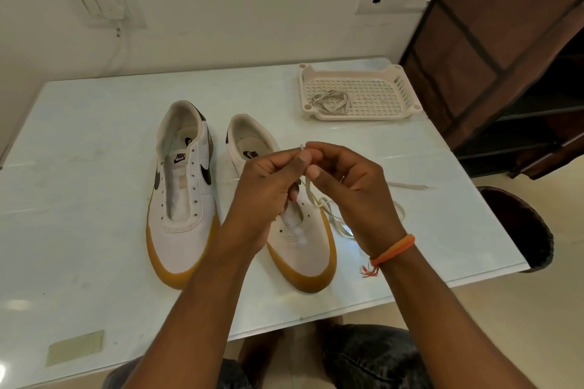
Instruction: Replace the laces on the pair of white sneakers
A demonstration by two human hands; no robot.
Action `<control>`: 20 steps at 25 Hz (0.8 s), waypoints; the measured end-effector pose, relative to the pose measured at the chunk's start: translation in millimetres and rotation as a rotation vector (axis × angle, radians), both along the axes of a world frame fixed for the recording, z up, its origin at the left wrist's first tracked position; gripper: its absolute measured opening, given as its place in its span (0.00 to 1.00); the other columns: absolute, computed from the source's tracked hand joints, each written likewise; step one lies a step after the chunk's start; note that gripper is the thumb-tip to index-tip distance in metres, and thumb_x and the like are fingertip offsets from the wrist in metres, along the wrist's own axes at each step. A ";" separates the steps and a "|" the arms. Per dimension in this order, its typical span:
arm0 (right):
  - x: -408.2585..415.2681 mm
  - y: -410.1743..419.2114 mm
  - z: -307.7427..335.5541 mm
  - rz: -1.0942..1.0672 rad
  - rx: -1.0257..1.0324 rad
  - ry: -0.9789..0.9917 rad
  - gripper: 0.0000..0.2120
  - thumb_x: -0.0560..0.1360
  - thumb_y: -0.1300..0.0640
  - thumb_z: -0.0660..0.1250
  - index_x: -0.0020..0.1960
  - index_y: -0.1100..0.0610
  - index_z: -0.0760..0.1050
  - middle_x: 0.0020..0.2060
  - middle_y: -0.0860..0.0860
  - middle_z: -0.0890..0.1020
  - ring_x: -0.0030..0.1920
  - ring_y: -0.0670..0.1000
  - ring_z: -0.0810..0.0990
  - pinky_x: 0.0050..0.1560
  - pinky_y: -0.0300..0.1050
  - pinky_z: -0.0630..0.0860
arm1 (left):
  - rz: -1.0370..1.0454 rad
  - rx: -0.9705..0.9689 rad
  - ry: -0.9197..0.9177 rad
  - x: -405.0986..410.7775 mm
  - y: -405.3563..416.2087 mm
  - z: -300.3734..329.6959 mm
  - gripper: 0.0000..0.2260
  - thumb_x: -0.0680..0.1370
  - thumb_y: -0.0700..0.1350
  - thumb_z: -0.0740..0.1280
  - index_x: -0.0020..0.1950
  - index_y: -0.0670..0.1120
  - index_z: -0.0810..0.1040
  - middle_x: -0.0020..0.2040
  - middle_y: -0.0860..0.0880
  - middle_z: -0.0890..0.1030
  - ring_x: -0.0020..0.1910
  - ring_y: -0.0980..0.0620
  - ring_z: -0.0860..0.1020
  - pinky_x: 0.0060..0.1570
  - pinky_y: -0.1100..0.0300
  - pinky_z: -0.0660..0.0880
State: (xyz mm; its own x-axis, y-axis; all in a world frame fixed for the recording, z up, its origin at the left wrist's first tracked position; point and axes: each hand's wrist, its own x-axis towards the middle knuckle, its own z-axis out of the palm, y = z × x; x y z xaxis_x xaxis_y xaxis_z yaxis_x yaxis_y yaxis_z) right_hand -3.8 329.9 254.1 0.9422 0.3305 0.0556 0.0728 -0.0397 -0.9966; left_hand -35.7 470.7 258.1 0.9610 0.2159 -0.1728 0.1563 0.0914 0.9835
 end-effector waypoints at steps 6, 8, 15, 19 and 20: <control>5.6 -1.3 -14.1 -0.111 -0.084 -0.077 0.14 0.72 0.61 0.73 0.57 0.54 0.81 0.39 0.53 0.85 0.43 0.50 0.84 0.50 0.42 0.81 | 0.016 -0.059 0.145 0.4 4.3 -4.3 0.08 0.76 0.49 0.70 0.52 0.49 0.85 0.38 0.49 0.81 0.31 0.57 0.71 0.32 0.65 0.70; 11.1 -5.4 -21.3 -0.092 -0.239 -0.166 0.11 0.73 0.60 0.73 0.54 0.52 0.83 0.40 0.50 0.85 0.43 0.47 0.83 0.49 0.43 0.80 | 0.078 0.058 0.120 -1.9 5.7 -7.7 0.05 0.77 0.48 0.70 0.49 0.52 0.85 0.39 0.51 0.83 0.32 0.57 0.73 0.31 0.64 0.72; -2.0 -8.3 -34.3 0.263 -0.686 -0.337 0.05 0.74 0.58 0.71 0.47 0.52 0.84 0.40 0.47 0.79 0.40 0.46 0.78 0.45 0.43 0.76 | 0.300 0.407 0.236 -65.1 11.7 -32.2 0.07 0.75 0.42 0.72 0.46 0.55 0.83 0.41 0.55 0.84 0.34 0.58 0.82 0.44 0.54 0.83; -7.3 2.2 -38.6 0.297 -0.922 -0.492 0.09 0.78 0.57 0.64 0.52 0.54 0.83 0.44 0.51 0.78 0.44 0.53 0.78 0.45 0.49 0.76 | 0.272 0.460 0.242 -84.0 -7.6 -44.6 0.08 0.76 0.43 0.72 0.54 0.51 0.83 0.47 0.58 0.83 0.41 0.66 0.79 0.45 0.71 0.78; -8.7 4.6 -39.7 0.309 -0.931 -0.531 0.10 0.78 0.59 0.64 0.53 0.55 0.84 0.45 0.52 0.78 0.44 0.54 0.78 0.44 0.49 0.76 | 0.282 0.453 0.230 -84.0 -11.0 -46.8 0.09 0.75 0.43 0.73 0.55 0.50 0.84 0.47 0.57 0.83 0.42 0.67 0.79 0.44 0.74 0.76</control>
State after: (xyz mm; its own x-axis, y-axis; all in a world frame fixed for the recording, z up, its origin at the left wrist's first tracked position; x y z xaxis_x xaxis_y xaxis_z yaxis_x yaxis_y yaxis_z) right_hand -12.6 334.5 214.4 0.7424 0.6690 0.0356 0.6166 -0.6615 -0.4268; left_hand -119.6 459.7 211.3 0.8045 0.5588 -0.2013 0.4012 -0.2613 0.8779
